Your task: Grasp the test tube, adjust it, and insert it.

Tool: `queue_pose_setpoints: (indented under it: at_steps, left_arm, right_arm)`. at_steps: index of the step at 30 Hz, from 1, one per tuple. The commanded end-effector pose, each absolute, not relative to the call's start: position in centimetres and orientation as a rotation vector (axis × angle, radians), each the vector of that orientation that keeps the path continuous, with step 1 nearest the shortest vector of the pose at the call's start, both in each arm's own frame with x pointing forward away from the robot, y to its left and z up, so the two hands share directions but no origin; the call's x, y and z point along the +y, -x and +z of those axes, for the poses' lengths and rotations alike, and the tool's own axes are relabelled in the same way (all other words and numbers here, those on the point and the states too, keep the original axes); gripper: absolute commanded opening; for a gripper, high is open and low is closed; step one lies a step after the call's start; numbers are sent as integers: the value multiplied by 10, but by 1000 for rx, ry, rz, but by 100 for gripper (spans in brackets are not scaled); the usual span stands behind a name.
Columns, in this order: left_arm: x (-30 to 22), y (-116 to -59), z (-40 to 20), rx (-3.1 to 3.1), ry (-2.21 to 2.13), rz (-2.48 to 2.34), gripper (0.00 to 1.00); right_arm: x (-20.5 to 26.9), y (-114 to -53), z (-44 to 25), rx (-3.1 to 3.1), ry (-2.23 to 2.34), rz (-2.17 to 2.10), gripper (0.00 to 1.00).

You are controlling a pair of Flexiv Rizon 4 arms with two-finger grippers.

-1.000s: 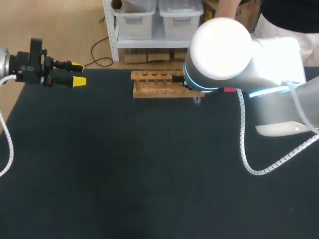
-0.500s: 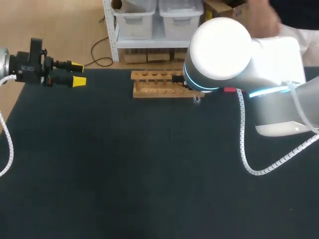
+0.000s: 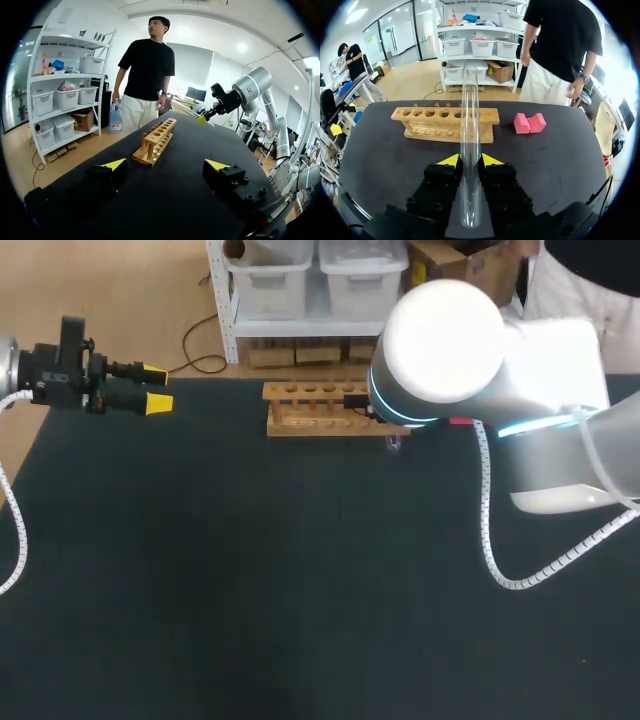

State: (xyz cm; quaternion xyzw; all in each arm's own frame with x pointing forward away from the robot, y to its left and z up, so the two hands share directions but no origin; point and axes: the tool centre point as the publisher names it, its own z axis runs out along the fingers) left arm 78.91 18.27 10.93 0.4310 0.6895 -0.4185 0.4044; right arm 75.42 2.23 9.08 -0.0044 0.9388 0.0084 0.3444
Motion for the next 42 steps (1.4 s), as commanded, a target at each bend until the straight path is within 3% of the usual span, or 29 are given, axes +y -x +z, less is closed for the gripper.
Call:
queue_pose_setpoints:
  at_steps: [1, 42]
  left_arm:
    - [183, -789, 108, 1736, -1088, -1056, 100]
    - [183, -789, 108, 1736, -1088, -1056, 100]
  right_arm:
    - [27, -768, 81, 2439, 35, 23, 0]
    - [39, -803, 45, 2517, 102, 12, 0]
